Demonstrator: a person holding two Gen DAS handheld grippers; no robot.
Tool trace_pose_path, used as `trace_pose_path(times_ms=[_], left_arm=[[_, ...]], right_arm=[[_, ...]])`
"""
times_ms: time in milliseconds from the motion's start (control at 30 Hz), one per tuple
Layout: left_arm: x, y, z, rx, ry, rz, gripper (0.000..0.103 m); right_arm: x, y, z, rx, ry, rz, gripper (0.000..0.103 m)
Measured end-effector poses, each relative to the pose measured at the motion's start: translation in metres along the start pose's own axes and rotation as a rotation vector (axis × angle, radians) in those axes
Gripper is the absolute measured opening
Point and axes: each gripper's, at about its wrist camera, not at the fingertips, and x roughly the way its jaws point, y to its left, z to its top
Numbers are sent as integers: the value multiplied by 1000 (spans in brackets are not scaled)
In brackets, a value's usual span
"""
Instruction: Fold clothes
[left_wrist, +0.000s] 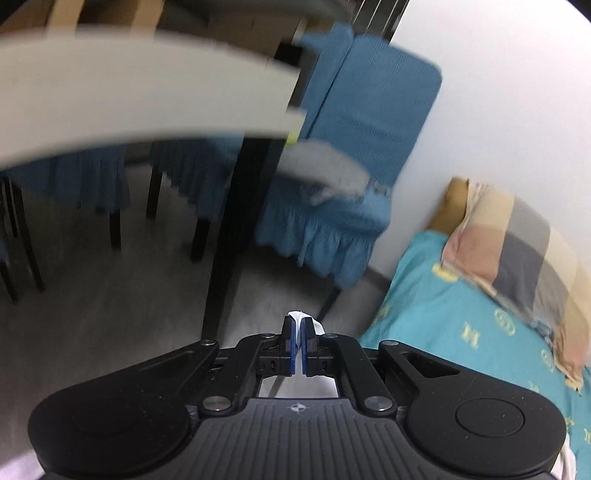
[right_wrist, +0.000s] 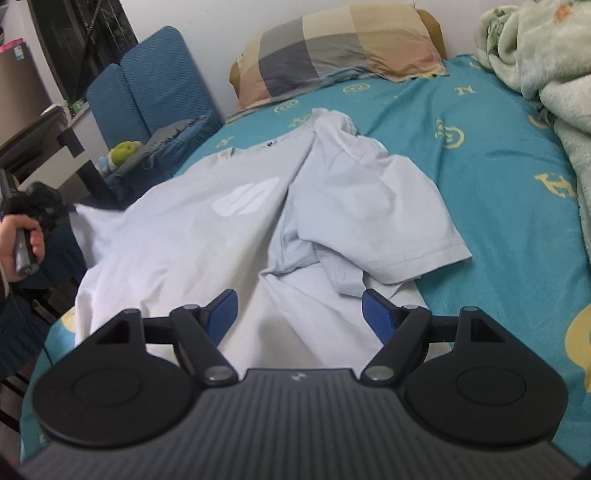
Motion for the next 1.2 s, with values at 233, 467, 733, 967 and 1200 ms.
trace_pose_path(times_ms=[233,467,733,967,1200], left_arm=[[-42,10,-42,17,164,-65,31],[-143,5,-87,139,353,-152,33],[-256,-17,-160,293,591,-267,45],[-310,-71,-274,552,745,-299,45],[-308,-70,-311,710,762,-230,15]], right_arm=[[2,4,-1,-33,-8,3,76],[-21,8,5,-38,-46,14,76],[-56,15,9,-62,-104,7,76],[-82,-3,9,2,-123,-31,76],[-94,-30,6,162,-116,-27,76]])
